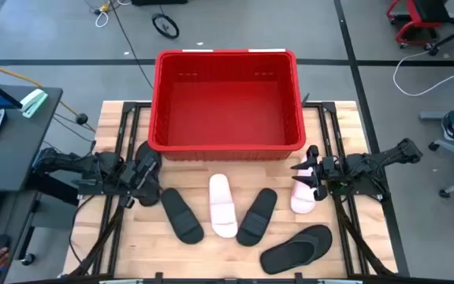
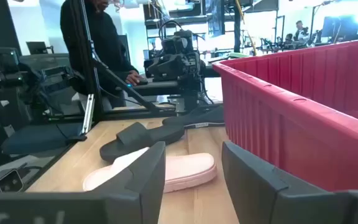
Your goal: Pick and place slides into bin
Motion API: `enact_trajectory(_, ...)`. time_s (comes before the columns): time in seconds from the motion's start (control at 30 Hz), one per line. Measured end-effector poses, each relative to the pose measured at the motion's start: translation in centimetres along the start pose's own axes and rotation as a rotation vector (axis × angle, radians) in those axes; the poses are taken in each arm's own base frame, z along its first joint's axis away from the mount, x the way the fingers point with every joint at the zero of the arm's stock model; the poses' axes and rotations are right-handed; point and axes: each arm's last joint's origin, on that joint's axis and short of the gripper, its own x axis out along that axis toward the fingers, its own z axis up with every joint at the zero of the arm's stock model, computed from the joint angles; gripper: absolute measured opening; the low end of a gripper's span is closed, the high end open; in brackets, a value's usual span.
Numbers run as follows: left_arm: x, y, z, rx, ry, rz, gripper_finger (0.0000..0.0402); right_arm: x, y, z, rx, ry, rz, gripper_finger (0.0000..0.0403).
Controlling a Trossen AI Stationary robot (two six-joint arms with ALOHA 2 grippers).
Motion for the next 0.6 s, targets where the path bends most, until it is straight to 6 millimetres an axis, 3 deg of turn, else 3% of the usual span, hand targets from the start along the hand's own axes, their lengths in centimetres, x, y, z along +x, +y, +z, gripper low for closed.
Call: enact_trajectory(0.6,0.0,0.0,0.0,0.0,0.0,-0.001,0.0152,0.0,0.0,0.0,0.0,0.0,0.0,0.0164)
